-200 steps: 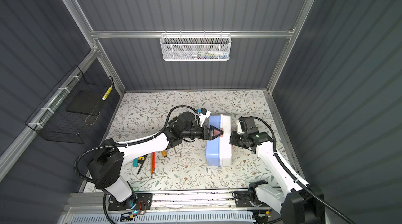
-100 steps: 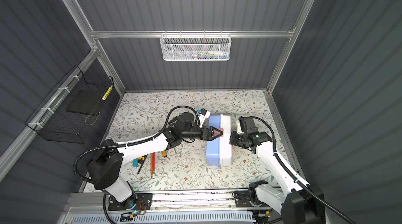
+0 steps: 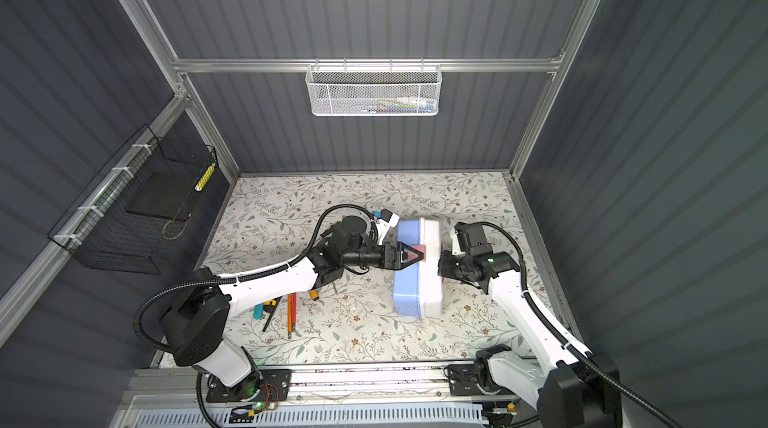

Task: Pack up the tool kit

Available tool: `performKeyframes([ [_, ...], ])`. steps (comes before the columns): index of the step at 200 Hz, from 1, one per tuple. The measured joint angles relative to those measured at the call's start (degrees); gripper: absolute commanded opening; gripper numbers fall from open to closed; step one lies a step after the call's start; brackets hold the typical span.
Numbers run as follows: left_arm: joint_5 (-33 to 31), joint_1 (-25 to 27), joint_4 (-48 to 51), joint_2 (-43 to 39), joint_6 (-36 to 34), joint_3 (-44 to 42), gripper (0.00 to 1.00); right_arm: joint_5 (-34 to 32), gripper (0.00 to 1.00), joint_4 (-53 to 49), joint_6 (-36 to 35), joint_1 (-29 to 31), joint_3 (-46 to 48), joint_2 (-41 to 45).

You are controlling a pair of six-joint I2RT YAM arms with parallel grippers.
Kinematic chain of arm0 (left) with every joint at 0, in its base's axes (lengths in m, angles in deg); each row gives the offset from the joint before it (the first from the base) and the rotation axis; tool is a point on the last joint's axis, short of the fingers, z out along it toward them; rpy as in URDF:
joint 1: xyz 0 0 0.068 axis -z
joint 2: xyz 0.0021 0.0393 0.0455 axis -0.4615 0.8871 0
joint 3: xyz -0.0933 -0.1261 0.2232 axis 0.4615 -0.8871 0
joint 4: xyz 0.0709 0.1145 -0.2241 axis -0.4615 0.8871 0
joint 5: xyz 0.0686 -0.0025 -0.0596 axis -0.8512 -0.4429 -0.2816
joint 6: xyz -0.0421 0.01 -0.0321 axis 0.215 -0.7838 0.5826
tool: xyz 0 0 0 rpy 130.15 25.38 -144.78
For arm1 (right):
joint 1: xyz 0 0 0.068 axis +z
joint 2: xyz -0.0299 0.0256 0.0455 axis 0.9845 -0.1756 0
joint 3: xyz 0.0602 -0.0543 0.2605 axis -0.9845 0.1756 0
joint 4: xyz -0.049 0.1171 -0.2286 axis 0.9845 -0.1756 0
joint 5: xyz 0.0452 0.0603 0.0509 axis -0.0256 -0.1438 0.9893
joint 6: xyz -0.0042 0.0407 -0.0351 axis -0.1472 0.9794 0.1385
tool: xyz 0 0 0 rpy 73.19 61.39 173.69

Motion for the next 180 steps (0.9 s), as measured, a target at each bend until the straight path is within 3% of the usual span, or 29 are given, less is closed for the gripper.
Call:
performKeyframes([
  [58,1.6,-1.0,-5.1,0.0,3.8,-1.5,0.99,-0.3,0.0,0.7,-0.1,0.0,0.2,0.2],
  [91,4.5,-1.2,-14.8,-0.2,7.6,-1.6,1.0,1.7,0.0,2.3,0.0,1.0,0.4,0.3],
  [121,5.6,-1.4,-17.0,-0.2,8.2,-1.5,0.99,2.3,0.0,2.4,-0.1,1.2,0.5,0.3],
  [135,5.5,-1.8,-11.7,-0.7,6.2,-0.7,0.99,2.3,0.0,2.4,-0.1,1.2,0.5,0.3],
  [180,-3.2,-3.2,20.0,-3.3,-7.6,9.1,0.99,2.2,0.0,2.4,-0.1,1.2,0.5,0.3],
])
